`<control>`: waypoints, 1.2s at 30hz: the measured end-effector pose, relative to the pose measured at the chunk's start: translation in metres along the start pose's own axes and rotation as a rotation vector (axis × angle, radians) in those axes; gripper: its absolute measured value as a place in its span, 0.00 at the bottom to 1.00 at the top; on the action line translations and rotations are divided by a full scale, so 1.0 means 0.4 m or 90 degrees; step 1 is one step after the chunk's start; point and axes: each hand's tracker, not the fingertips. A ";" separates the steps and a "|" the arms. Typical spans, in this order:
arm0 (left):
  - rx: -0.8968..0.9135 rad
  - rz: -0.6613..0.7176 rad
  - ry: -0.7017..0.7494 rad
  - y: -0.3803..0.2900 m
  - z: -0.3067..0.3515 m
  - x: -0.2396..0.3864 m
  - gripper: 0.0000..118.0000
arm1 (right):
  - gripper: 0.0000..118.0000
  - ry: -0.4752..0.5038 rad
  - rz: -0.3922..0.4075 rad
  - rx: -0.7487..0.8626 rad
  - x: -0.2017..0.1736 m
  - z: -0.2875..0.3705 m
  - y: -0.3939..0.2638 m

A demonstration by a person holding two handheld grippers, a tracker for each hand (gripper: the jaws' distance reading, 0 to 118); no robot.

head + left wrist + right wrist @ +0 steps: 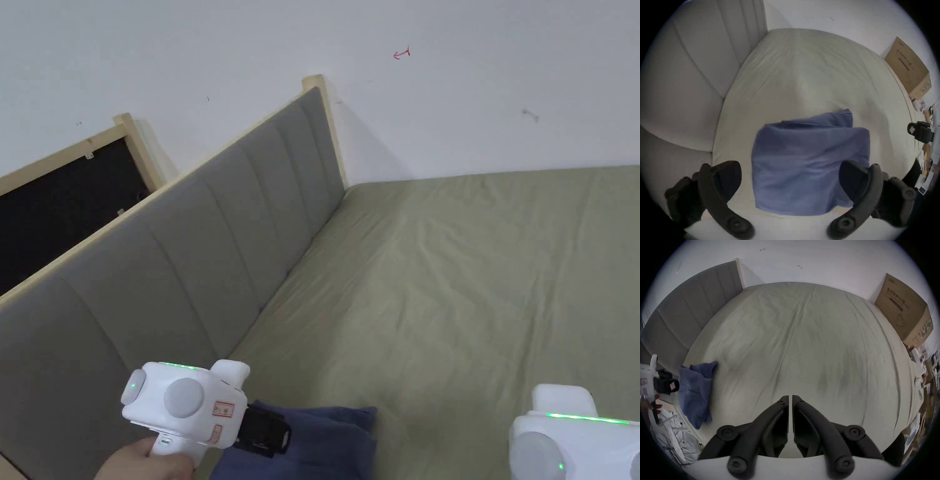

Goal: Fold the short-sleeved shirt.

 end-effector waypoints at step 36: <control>0.415 0.000 -0.132 -0.042 0.380 1.278 0.01 | 0.03 -0.024 -0.140 0.219 0.843 0.345 -0.085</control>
